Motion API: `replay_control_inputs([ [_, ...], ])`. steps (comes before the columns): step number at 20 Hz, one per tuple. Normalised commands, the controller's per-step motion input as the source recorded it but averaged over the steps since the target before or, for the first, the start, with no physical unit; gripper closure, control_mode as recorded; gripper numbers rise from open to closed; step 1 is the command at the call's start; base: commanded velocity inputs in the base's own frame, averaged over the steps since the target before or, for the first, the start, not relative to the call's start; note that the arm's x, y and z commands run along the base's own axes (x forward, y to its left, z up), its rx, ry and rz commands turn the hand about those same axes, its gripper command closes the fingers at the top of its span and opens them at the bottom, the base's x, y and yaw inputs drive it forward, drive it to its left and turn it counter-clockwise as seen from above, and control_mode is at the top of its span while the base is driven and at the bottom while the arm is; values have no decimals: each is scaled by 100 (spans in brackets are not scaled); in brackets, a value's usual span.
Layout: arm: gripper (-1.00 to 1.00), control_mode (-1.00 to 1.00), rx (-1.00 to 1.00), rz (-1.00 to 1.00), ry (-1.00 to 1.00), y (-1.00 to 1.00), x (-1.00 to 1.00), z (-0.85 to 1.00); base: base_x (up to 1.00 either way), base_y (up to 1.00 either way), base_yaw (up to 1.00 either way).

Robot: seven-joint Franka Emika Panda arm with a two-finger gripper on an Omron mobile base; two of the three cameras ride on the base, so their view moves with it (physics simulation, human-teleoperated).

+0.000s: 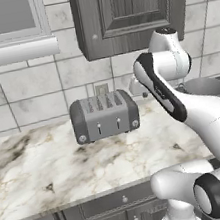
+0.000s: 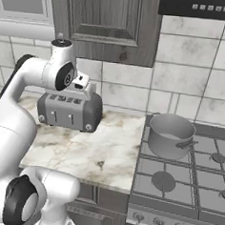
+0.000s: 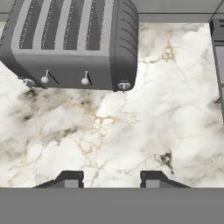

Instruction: Open the cabinet and move the ladle to the pot. Then close the cabinet.

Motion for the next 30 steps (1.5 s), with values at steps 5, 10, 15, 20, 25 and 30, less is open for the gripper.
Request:
replay_control_inputs([
  [5, -100, -100, -2, -3, -8, 5, -19, -1, 0, 0, 0],
  [10, -100, -100, -13, -6, -40, 34, -47, -1, 0, 0, 0],
  [15, -100, -100, -9, 0, -46, 42, -23, 8, 0, 0, 0],
  [20, -100, -100, -2, 1, -41, 23, 0, 25, 0, 0, 0],
  [25, -100, -100, 0, 5, -32, 13, 22, 29, 0, 0, 0],
  [30, -100, -100, 0, 5, -23, 11, 38, 35, 0, 0, 0],
])
